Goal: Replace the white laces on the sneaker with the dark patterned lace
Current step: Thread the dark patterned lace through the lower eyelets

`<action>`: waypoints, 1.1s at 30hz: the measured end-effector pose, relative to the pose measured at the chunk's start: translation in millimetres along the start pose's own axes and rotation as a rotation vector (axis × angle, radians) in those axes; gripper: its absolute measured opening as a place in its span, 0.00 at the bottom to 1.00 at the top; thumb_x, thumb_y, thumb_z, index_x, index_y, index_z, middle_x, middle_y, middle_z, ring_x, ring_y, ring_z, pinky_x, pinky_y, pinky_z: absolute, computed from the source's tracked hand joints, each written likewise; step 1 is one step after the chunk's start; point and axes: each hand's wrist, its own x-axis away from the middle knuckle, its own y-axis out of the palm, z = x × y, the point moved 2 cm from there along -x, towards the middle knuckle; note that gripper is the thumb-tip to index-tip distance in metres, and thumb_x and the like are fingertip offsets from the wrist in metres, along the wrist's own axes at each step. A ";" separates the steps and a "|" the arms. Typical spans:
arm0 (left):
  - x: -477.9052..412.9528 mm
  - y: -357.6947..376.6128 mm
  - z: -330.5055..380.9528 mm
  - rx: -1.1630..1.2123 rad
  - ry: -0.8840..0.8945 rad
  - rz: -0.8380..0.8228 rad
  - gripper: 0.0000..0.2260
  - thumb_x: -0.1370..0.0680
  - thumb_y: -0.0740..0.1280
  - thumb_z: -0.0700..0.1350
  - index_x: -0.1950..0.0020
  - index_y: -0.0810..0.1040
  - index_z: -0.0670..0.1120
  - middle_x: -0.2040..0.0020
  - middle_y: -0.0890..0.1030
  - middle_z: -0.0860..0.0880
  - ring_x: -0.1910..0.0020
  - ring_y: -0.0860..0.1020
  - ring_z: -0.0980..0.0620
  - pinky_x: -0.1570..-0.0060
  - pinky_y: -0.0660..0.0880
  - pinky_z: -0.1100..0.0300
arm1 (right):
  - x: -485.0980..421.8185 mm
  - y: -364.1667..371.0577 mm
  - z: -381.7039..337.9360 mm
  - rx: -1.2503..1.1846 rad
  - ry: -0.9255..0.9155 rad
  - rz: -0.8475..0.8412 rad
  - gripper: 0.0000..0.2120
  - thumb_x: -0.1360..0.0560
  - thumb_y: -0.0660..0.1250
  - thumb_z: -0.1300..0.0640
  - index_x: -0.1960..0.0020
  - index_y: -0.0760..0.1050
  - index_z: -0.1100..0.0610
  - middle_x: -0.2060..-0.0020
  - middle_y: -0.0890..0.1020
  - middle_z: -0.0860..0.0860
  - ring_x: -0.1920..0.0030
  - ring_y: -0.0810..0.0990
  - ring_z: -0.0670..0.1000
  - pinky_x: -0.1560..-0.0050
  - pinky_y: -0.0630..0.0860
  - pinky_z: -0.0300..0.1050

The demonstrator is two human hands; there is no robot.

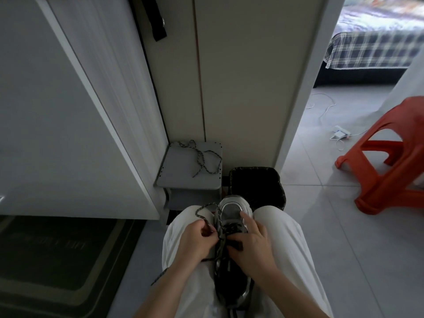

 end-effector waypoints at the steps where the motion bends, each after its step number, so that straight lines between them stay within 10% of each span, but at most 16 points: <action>1: -0.5 0.6 -1.0 -0.001 0.005 -0.007 0.02 0.28 0.70 0.42 0.61 0.79 0.46 0.68 0.79 0.54 0.68 0.76 0.62 0.69 0.68 0.76 | -0.4 0.7 0.4 -0.010 0.006 0.005 0.10 0.29 0.66 0.47 0.48 0.79 0.39 0.25 0.53 0.44 0.30 0.54 0.52 0.34 0.62 0.48; 11: 11.0 11.8 -5.0 -0.152 0.113 -0.103 0.04 0.26 0.69 0.42 0.60 0.79 0.50 0.64 0.81 0.55 0.61 0.79 0.58 0.60 0.74 0.70 | 13.9 0.6 8.0 -0.137 -0.025 0.068 0.18 0.30 0.65 0.61 0.49 0.81 0.39 0.27 0.57 0.43 0.36 0.61 0.54 0.37 0.63 0.41; 28: 31.6 7.3 -4.2 -0.223 0.101 -0.096 0.14 0.27 0.70 0.50 0.69 0.70 0.52 0.73 0.73 0.56 0.74 0.70 0.62 0.74 0.65 0.72 | 37.0 11.5 -5.4 0.100 -0.073 0.174 0.09 0.26 0.63 0.46 0.51 0.81 0.43 0.26 0.54 0.42 0.30 0.54 0.52 0.37 0.61 0.48; 33: 42.5 16.3 -0.2 -0.229 0.050 -0.464 0.09 0.35 0.65 0.52 0.57 0.71 0.53 0.63 0.78 0.54 0.63 0.76 0.57 0.60 0.74 0.60 | 28.5 10.2 7.5 -0.040 -0.176 0.209 0.04 0.30 0.66 0.58 0.59 0.80 0.55 0.29 0.65 0.47 0.36 0.66 0.54 0.39 0.65 0.41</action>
